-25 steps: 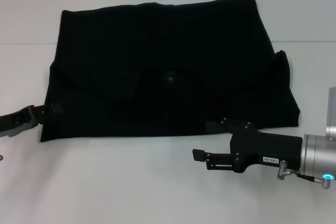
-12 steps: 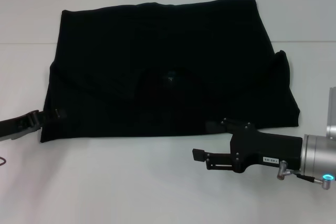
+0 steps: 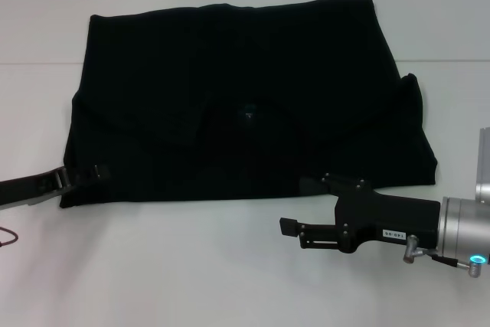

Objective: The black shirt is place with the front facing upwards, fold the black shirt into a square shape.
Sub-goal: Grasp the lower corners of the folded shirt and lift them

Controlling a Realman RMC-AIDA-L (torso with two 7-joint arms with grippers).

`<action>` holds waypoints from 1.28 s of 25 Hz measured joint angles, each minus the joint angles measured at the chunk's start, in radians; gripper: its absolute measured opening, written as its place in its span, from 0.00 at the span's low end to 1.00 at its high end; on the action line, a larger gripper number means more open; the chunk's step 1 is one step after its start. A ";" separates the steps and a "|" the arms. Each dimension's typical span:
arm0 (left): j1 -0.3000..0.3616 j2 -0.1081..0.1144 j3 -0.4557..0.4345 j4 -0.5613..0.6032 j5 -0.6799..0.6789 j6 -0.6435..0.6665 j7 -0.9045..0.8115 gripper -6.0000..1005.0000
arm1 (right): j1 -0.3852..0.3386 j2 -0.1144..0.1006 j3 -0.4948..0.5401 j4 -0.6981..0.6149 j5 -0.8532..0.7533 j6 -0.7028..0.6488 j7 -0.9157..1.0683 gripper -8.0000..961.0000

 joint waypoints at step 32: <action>-0.014 -0.008 0.064 0.060 0.054 -0.035 -0.014 0.04 | -0.118 -0.061 0.065 -0.417 -0.051 0.029 0.738 0.93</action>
